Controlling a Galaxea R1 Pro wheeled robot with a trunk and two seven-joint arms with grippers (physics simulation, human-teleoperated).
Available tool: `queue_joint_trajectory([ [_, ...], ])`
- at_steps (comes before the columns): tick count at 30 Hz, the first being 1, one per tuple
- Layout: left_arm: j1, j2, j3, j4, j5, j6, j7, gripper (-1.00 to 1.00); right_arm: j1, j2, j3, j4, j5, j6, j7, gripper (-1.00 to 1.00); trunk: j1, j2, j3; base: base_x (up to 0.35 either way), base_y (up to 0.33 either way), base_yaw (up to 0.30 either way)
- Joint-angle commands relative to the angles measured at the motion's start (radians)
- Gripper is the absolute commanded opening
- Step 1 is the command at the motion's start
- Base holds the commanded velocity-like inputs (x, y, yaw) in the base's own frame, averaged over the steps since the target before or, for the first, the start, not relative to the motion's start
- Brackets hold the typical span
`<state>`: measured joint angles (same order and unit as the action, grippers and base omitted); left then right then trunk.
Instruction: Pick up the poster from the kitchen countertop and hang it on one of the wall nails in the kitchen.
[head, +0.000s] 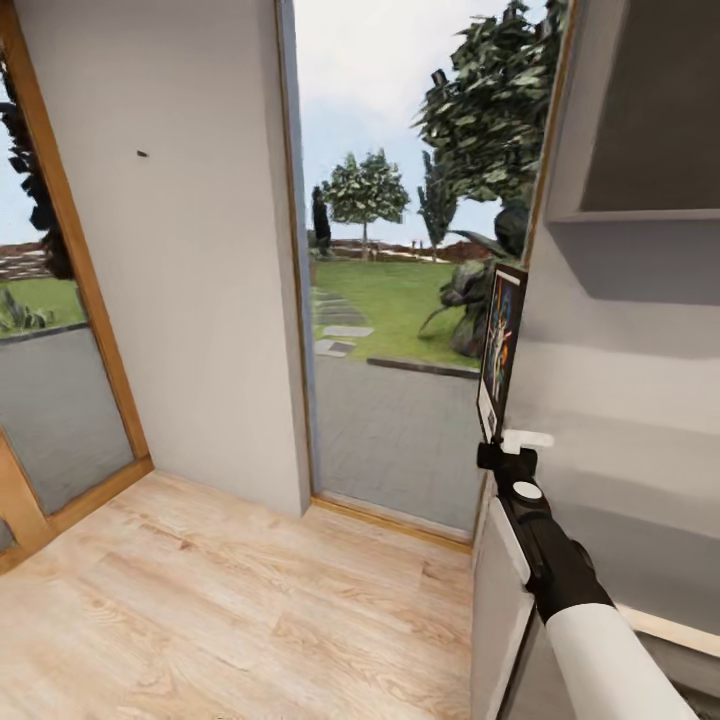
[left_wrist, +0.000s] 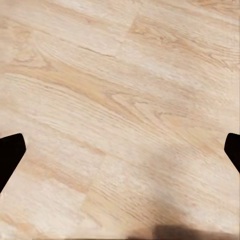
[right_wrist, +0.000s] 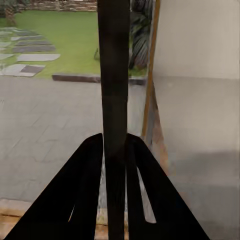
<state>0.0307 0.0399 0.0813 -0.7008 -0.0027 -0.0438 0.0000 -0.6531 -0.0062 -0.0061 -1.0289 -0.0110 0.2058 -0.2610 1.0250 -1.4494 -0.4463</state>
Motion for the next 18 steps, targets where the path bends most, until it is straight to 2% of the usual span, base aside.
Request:
queue_joint_trajectory([
  [1, 0.000, 0.000, 0.000, 0.000, 0.000, -0.002, 0.000, 1.00, 0.000, 0.000, 0.001, -0.002, -0.003, 0.006, -0.002, -1.00, 0.000, -0.001, 0.000, -0.050, 0.293, 0.248],
  [9, 0.000, 0.000, 0.000, 0.000, 0.000, -0.002, 0.000, 1.00, 0.000, 0.005, 0.005, -0.002, -0.003, 0.007, -0.002, -1.00, 0.000, -0.001, 0.006, -0.074, 0.293, 0.253],
  [14, 0.000, 0.001, 0.000, 0.000, 0.000, -0.002, -0.001, 1.00, 0.000, 0.011, 0.007, -0.002, -0.004, 0.057, 0.001, -1.00, 0.000, -0.001, 0.010, -0.084, 0.293, 0.255],
  [18, 0.000, 0.009, 0.000, 0.000, 0.000, -0.002, -0.001, 1.00, 0.000, 0.012, 0.009, -0.002, -0.004, 0.067, 0.002, -1.00, 0.000, -0.001, 0.013, -0.085, 0.293, 0.250],
])
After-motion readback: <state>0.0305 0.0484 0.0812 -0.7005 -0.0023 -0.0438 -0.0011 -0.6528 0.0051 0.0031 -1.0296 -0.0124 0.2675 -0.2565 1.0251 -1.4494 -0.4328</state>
